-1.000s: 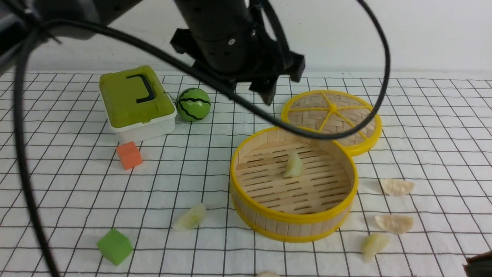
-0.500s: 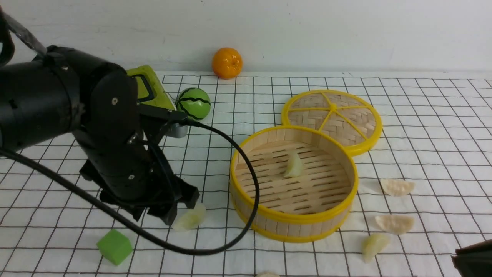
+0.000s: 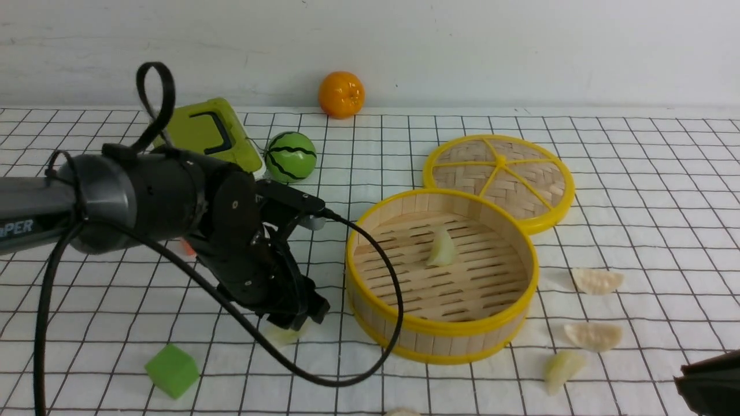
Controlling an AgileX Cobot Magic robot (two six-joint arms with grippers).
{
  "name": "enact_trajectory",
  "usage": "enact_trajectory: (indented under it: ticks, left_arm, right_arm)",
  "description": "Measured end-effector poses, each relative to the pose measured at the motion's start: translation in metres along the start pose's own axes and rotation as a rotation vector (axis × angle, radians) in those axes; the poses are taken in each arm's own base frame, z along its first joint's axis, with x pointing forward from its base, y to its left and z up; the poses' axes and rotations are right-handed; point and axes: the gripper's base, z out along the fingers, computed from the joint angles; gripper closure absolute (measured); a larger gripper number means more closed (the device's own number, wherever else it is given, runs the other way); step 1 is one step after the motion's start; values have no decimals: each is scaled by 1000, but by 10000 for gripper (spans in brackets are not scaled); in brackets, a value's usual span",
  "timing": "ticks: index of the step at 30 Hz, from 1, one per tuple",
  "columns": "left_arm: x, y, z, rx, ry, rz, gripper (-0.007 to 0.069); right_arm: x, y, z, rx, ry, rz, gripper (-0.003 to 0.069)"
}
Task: Put the dumplings into the steamer on the table with the white tablecloth.
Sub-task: 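Reach for and grasp a dumpling on the table with the left gripper, then place the dumpling into the bamboo steamer basket with the left gripper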
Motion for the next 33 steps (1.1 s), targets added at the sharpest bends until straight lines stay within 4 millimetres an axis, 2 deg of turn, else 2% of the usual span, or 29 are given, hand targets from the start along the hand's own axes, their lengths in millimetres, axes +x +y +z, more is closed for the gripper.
enact_trajectory:
  ticks: [6,8,12,15,17,18,19,21,23,25,26,29,30,31,33]
  left_arm:
    - [4,0,17,5,37,-7,220]
    - [6,-1,22,12,63,-16,257]
    - [7,-1,21,15,81,-18,382]
    - [4,-1,15,21,116,-46,383]
    - [-9,-3,-6,28,110,-96,382]
    - [-10,-4,-9,30,109,-97,382]
    - [-26,-9,-34,37,57,-111,382]
    - [-42,-17,-56,46,-6,-112,382]
    - [-60,-33,-83,72,-85,-107,382]
    - [-69,-46,-95,93,-131,-105,382]
    - [-81,-61,-106,126,-190,-118,382]
    - [-94,-71,-104,161,-229,-167,382]
    - [-104,-73,-95,174,-243,-212,382]
    - [-105,-73,-90,173,-236,-222,382]
    - [-112,-73,-64,156,-211,-255,382]
  right_arm:
    - [0,0,0,-1,4,0,606]
    - [0,0,0,-1,4,0,603]
    - [0,0,0,-1,3,0,600]
    - [0,0,0,0,-1,0,599]
    - [-1,0,0,2,-6,0,599]
    - [-1,0,0,2,-6,0,599]
    - [-1,0,0,2,-8,0,599]
    - [-1,0,0,3,-12,0,597]
    - [-1,0,0,3,-14,0,597]
    - [-1,0,0,4,-14,0,597]
    - [-1,0,0,4,-15,0,596]
    - [-1,0,0,4,-15,0,594]
    - [-1,0,0,4,-15,0,593]
    - [-1,0,0,4,-15,0,592]
    - [-1,0,0,4,-15,0,589]
